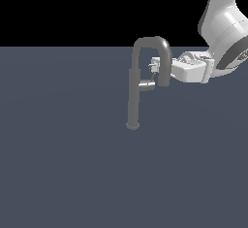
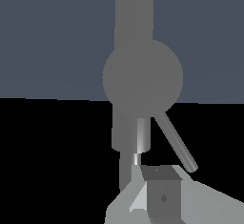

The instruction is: Turn on the faucet by rotating a designated handle.

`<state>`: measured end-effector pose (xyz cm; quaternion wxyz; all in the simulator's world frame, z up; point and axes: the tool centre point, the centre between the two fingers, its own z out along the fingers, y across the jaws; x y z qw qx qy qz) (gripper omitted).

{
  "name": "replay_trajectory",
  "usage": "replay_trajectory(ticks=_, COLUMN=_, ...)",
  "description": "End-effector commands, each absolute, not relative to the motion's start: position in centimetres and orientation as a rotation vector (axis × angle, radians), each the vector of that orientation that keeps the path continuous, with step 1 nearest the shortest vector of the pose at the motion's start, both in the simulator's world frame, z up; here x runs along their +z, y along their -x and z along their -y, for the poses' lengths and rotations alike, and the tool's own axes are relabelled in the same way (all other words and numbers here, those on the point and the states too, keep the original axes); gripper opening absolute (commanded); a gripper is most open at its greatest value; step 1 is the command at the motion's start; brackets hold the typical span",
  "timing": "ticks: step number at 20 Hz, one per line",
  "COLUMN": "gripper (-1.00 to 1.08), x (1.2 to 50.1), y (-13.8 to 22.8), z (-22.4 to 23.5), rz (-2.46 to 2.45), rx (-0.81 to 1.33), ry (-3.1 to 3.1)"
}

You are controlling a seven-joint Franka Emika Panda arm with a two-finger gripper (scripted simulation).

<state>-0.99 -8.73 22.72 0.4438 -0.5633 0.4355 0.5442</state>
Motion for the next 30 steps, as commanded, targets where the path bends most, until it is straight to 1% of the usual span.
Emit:
replay_trajectory(ticks=1, gripper=-1.0, x=21.8, y=2.4, z=9.1, rz=-1.087, rx=1.373, ry=1.383)
replay_trajectory(ticks=4, gripper=-1.0, x=21.3, y=3.5, z=9.3, rz=-1.088, rx=1.379, ry=1.38)
replay_trajectory(ticks=5, gripper=-1.0, x=21.3, y=3.5, z=9.3, rz=-1.088, rx=1.379, ry=1.38)
replay_trajectory(ticks=6, gripper=-1.0, x=22.2, y=2.7, z=9.1, rz=-1.077, rx=1.36, ry=1.395)
replay_trajectory(ticks=13, gripper=-1.0, x=18.9, y=5.1, z=9.7, rz=-1.089, rx=1.379, ry=1.38)
replay_trajectory(ticks=14, gripper=-1.0, x=18.9, y=5.1, z=9.7, rz=-1.089, rx=1.379, ry=1.38)
replay_trajectory(ticks=15, gripper=-1.0, x=21.0, y=4.0, z=9.4, rz=-1.062, rx=1.35, ry=1.407)
replay_trajectory(ticks=21, gripper=-1.0, x=16.5, y=5.2, z=9.7, rz=-1.086, rx=1.376, ry=1.383)
replay_trajectory(ticks=22, gripper=-1.0, x=16.5, y=5.2, z=9.7, rz=-1.086, rx=1.376, ry=1.383)
replay_trajectory(ticks=23, gripper=-1.0, x=19.3, y=4.3, z=9.5, rz=-1.051, rx=1.349, ry=1.413)
replay_trajectory(ticks=30, gripper=-1.0, x=15.0, y=4.2, z=9.5, rz=-1.079, rx=1.371, ry=1.388)
